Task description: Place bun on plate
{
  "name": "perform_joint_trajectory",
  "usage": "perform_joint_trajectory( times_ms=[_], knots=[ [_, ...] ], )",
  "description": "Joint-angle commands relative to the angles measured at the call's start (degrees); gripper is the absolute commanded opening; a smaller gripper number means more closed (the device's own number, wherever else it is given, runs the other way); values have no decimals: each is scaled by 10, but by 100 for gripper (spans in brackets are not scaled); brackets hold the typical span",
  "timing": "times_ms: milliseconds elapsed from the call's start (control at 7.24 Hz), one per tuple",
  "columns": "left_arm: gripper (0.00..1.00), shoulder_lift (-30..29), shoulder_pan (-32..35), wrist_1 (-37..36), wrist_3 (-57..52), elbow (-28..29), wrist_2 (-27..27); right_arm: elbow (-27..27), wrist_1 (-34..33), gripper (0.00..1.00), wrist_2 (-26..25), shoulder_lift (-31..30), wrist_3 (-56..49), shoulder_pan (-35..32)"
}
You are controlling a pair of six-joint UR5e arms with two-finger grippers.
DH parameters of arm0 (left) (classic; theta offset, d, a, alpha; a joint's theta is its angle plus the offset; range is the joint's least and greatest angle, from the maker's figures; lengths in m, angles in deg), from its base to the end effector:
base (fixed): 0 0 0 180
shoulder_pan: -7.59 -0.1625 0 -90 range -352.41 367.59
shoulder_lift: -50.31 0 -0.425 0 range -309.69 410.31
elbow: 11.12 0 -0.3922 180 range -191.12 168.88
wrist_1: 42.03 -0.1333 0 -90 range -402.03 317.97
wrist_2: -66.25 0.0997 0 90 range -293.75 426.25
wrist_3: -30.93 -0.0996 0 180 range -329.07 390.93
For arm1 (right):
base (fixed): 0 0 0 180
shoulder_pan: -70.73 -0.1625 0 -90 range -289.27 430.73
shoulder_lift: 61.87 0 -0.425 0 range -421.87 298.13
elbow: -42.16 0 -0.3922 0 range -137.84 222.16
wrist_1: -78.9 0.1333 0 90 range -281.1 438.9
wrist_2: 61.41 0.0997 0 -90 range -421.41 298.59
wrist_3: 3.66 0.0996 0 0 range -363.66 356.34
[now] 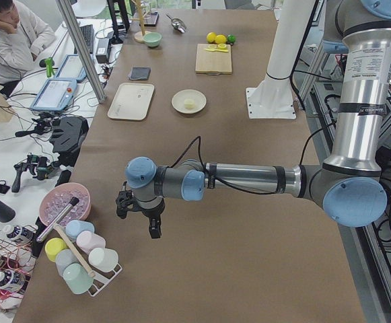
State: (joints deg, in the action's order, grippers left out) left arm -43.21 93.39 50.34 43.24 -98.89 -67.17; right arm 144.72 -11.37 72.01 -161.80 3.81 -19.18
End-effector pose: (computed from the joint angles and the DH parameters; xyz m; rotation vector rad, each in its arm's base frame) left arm -0.0264 -0.5257 0.6437 -0.0486 0.7588 -0.1105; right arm 0.0642 -0.4212 0.6313 -0.0108 -0.7590 0.1070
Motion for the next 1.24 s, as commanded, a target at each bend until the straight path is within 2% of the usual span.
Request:
perform_joint_trajectory(
  times_ms=[0, 1105],
  knots=[
    [98, 0, 0, 0, 0, 0, 0, 3, 0, 100, 1, 0, 0, 0],
    [98, 0, 0, 4, 3, 8, -2, 9, 0, 100, 1, 1, 0, 0]
  ],
)
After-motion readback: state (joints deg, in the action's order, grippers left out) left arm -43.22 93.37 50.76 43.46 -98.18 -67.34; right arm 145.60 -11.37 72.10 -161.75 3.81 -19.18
